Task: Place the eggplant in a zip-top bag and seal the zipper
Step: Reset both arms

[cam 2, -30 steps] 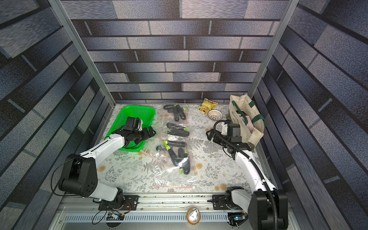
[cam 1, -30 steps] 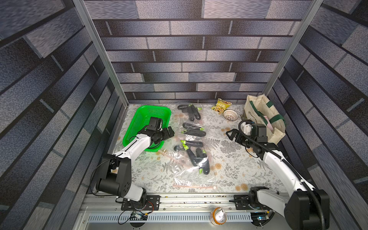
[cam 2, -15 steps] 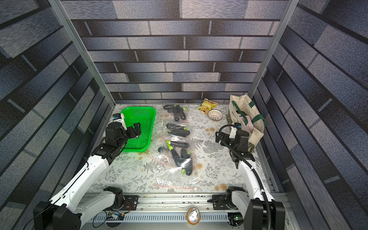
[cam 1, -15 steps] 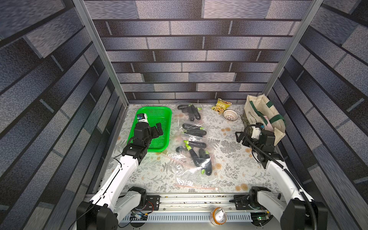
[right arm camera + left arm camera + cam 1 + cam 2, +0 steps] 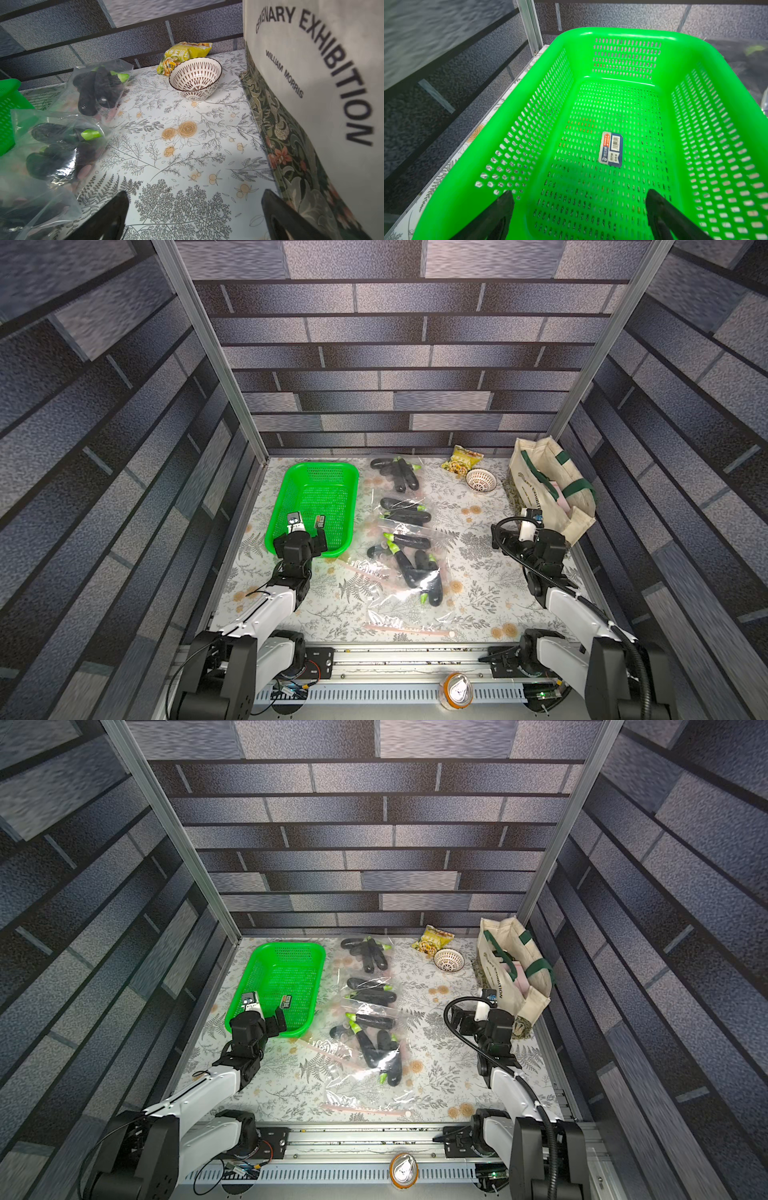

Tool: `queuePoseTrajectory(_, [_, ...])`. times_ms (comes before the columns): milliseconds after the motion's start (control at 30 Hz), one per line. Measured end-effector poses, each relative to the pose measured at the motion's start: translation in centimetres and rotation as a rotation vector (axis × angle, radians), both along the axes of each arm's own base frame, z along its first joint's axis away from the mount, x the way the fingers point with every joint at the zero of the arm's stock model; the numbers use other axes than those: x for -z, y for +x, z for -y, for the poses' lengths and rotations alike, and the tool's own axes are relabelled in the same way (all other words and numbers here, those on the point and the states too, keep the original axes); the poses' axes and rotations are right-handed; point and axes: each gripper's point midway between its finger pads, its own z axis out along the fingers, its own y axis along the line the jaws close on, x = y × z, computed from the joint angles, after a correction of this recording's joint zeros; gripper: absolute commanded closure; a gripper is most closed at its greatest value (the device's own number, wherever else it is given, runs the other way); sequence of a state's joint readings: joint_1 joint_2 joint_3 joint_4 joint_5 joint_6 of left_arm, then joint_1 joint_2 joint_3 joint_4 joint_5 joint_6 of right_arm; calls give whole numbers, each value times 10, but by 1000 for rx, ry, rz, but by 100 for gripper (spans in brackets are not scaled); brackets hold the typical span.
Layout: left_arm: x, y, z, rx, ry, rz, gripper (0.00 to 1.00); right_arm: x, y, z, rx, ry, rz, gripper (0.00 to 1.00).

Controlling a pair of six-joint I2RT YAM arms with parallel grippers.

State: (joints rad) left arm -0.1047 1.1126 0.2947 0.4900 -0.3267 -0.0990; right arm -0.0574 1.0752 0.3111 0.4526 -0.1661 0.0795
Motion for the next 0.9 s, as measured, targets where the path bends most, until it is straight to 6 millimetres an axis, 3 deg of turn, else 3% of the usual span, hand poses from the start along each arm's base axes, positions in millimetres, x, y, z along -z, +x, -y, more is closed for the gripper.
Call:
queuePoseTrajectory(267, [-1, 20, -14, -10, 11, 68, 0, 12, 12, -9, -49, 1, 11, 0])
queuePoseTrajectory(467, [9, 40, -22, -2, -6, 74, 0, 31, 20, -23, -97, -38, -26, 0])
queuePoseTrajectory(700, [8, 65, -27, 2, -22, 86, 0, 23, 31, -22, -85, -107, 30, 0])
queuePoseTrajectory(900, [10, 64, -28, 2, -24, 78, 0, 56, 41, -12, -39, -133, -32, 0])
